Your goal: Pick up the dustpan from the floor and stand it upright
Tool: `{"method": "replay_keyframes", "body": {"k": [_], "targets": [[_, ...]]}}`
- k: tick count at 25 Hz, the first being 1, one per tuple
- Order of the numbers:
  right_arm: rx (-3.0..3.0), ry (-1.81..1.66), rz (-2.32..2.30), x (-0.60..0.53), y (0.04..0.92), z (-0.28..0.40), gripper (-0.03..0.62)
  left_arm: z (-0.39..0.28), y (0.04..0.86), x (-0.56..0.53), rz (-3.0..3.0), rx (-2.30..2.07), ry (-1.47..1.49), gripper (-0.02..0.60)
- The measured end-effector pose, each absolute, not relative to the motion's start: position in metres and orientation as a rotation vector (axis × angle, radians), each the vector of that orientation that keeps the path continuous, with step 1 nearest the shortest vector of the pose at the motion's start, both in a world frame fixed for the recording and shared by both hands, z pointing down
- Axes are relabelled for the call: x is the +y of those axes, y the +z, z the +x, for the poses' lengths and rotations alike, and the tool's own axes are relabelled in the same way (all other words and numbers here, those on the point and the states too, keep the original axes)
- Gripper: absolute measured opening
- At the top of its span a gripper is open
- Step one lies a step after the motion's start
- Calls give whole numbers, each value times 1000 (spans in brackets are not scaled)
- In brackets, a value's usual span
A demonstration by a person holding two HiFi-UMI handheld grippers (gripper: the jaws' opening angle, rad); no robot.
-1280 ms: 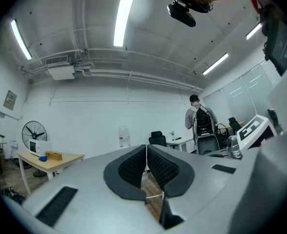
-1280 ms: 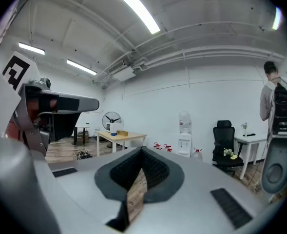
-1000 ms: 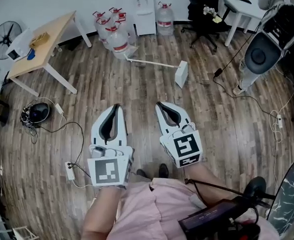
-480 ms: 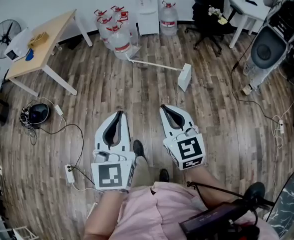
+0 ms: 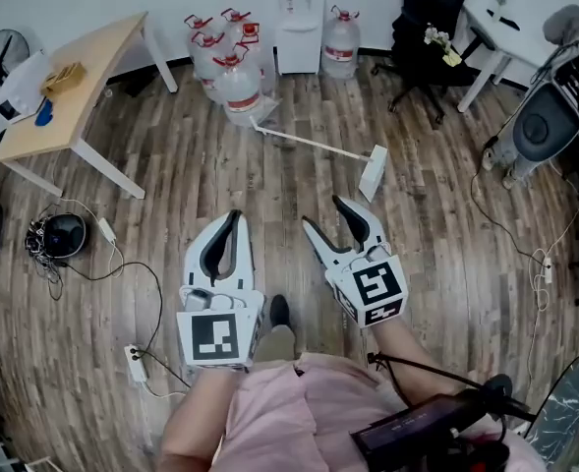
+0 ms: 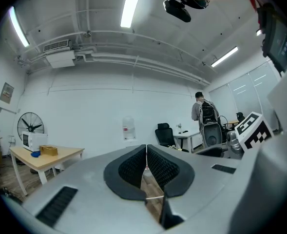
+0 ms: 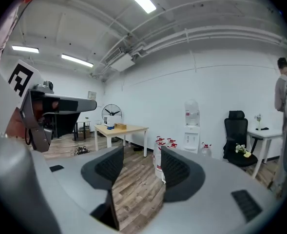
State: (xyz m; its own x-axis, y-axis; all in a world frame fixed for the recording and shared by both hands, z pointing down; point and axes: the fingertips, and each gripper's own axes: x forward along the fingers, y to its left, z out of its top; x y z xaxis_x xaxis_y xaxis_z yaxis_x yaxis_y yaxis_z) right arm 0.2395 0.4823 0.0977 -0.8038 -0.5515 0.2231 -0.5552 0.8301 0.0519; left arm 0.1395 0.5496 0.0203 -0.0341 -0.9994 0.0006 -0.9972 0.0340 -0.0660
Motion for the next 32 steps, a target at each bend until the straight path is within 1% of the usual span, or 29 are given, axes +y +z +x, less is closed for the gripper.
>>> {"method": "replay_keyframes", "body": {"k": [5, 11, 16, 22, 27, 32], "targets": [[-2772, -1, 892, 432, 91, 188, 238, 77, 14, 505, -2127, 2218, -82, 15], [-2776, -38, 966, 384, 78, 153, 225, 39, 9, 458, -2145, 2177, -72, 15], [-2760, -24, 1010, 350, 82, 145, 221, 31, 18, 421, -2191, 2156, -102, 15], [-2728, 31, 1030, 292, 105, 147, 216, 41, 51, 356, -2294, 2127, -149, 15], [-2734, 96, 1025, 197, 123, 136, 212, 38, 71, 271, -2333, 2136, -168, 15], [-2755, 160, 971, 104, 134, 113, 208, 25, 91, 188, -2343, 2200, -266, 15]]}}
